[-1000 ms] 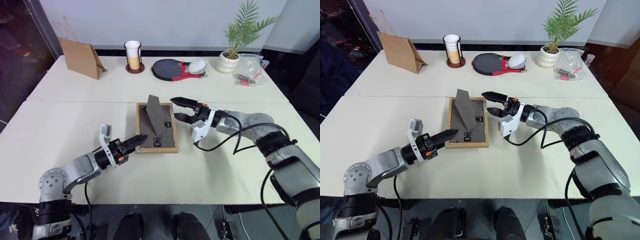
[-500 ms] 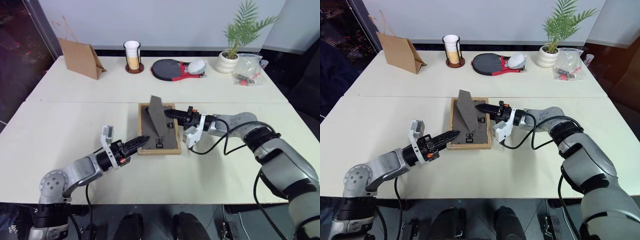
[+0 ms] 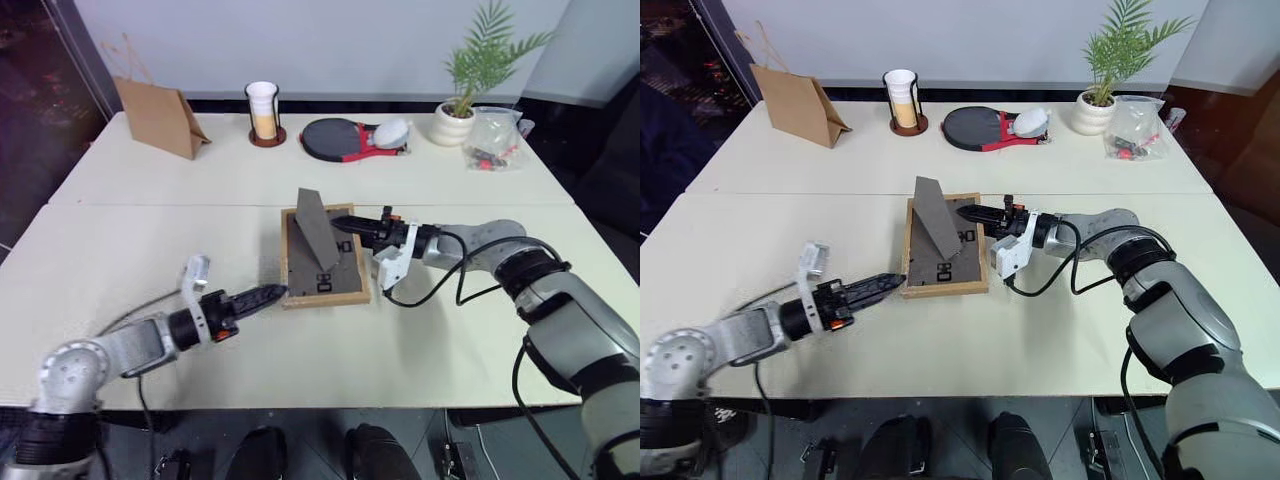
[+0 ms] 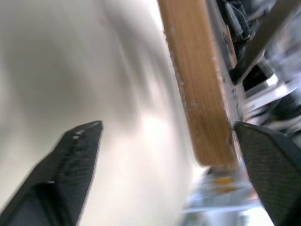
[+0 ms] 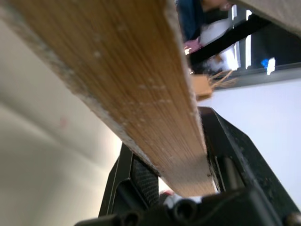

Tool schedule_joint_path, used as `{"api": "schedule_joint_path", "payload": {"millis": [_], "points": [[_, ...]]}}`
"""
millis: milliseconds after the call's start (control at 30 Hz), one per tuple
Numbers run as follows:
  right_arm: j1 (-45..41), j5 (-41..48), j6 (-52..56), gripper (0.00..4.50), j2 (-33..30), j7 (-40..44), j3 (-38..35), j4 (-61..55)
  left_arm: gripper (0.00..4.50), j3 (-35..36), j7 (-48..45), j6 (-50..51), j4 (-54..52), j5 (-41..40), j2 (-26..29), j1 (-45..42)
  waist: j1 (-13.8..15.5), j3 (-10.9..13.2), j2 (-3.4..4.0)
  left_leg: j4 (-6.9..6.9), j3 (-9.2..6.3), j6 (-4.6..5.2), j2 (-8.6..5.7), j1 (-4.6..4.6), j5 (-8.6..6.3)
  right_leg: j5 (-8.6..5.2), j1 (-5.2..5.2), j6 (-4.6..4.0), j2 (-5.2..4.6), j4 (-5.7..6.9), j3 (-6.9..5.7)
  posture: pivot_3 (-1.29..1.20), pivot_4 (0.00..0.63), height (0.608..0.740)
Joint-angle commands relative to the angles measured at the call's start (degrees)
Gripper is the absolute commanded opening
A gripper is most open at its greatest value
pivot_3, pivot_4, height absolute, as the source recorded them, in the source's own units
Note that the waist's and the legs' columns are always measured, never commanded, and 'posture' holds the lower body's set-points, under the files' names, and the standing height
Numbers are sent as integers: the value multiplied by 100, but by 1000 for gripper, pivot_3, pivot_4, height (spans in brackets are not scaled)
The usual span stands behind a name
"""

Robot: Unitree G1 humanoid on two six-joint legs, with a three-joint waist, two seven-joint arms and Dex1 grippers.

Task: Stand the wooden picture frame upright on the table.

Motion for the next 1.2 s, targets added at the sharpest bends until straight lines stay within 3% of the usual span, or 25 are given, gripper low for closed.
{"api": "schedule_joint_path", "payload": {"millis": [33, 100, 200, 333, 467, 567, 933, 1133, 1200], "points": [[62, 1974, -393, 1056, 34, 1866, -496, 251, 4475, 565, -1172, -436, -127, 819, 516, -29, -13, 0, -1, 0, 0, 1, 2, 0, 0, 0, 1, 0, -1, -1, -1, 0, 150, 740], [475, 4240, 578, 1056, 248, 4143, -841, -238, 4475, 559, -1761, -791, -171, 1432, 787, -92, -30, 0, -2, 2, -1, 9, 4, 4, -5, 0, 10, 0, -4, -4, -4, 0, 150, 740], [1021, 6934, 3510, 1056, 536, 7191, -1507, -1518, 4475, 93, -2212, -1797, -165, 2882, 868, -233, -64, 5, 5, 5, -16, 15, 7, 12, -8, 1, 35, 1, -23, -5, -13, 0, 150, 740], [1077, 8058, 6541, 1056, 595, 8911, -1824, -2175, 4475, -330, -2520, -2863, 202, 4147, 537, -452, -56, 9, 12, 2, -24, 18, 4, 11, -10, 1, 32, 1, -34, -1, -25, 0, 150, 740], [711, 8088, 8031, 1056, 774, 9563, -2032, -1651, 4475, -447, -2691, -3202, 436, 4696, 276, -665, -75, 9, 12, -4, -27, 17, 5, 0, -10, 0, 10, -3, -38, -1, -27, 0, 150, 740], [527, 8026, 8527, 1056, 971, 9868, -2233, -1247, 4475, -481, -2836, -3280, 547, 4933, 139, -727, -91, 9, 12, -12, -24, 17, 5, -3, -11, 1, 1, -4, -39, -1, -25, 0, 150, 740], [379, 6997, 7802, 1056, 1493, 10200, -2352, 144, 4475, -579, -3128, -3466, 565, 5485, -206, -700, -103, 9, 12, -12, -12, 17, 0, -12, -12, 2, -10, -2, -48, 0, -22, 0, 150, 740], [404, 6665, 7669, 3832, 1318, 10239, -2531, 273, 4500, -557, -3325, -3237, 440, 5367, -294, -665, -103, 9, 13, -13, -12, 17, 0, -11, -12, 2, -10, -2, -48, 2, -22, 0, 150, 740], [696, 6537, 7507, 4431, 917, 10126, -2624, -163, 4500, -574, -3357, -3203, 403, 5381, -324, -696, -71, 9, 13, -13, -13, 17, -1, -11, -12, 2, -9, -2, -51, 2, -24, 0, 150, 740]]}}
